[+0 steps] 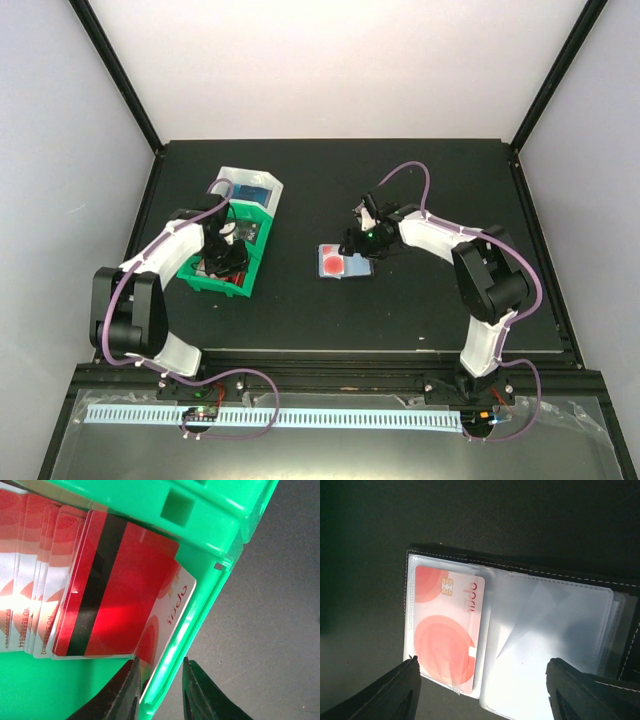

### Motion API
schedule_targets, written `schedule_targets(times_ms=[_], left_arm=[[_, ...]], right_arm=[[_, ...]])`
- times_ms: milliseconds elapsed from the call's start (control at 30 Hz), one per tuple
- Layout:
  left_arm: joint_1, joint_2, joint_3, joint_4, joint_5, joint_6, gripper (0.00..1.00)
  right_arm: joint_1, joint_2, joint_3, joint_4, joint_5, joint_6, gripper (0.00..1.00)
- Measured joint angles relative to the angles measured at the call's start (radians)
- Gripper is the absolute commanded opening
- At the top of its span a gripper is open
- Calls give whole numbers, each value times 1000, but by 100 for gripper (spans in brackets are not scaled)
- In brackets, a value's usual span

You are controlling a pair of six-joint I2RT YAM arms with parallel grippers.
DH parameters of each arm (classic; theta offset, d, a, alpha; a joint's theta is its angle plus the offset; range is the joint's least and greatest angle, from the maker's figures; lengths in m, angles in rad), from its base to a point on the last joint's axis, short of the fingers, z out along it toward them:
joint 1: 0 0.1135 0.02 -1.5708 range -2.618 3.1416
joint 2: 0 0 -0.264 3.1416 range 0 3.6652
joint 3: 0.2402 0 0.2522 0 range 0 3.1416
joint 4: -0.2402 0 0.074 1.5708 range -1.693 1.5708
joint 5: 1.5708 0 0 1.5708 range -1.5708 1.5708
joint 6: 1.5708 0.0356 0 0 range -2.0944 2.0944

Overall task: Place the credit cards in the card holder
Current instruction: Pick up the credit card from the storage box, then insert the credit card into the card holder.

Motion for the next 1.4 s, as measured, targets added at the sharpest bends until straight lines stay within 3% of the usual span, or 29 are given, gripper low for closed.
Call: schedule_targets(times_ms=[167,333,667,867,1000,1167,1267,1400], left_arm=[[0,21,-1,15,-8,26,16],[-1,44,0,35,-32,72,2],[-1,-42,39,-11,-191,115,2],[-1,-174,74,-87,-207,52,2],[-1,-254,97,-98,-118,23,1],[-5,-317,112,-19,160,-40,2],[-30,-336,95,133,325,-165,1],[-101,-349,26,383,449,-343,2]], right_arm=[[0,0,0,-1,3,0,70],[0,0,6,-14,9,-4,68],[0,-31,84,-28,-3,-24,69],[0,-73,97,12,-140,-37,76],[0,-124,63,107,-295,-22,84],[0,-177,36,271,-456,68,88],[0,-187,37,362,-503,145,88],[-1,-187,47,358,-480,201,82]])
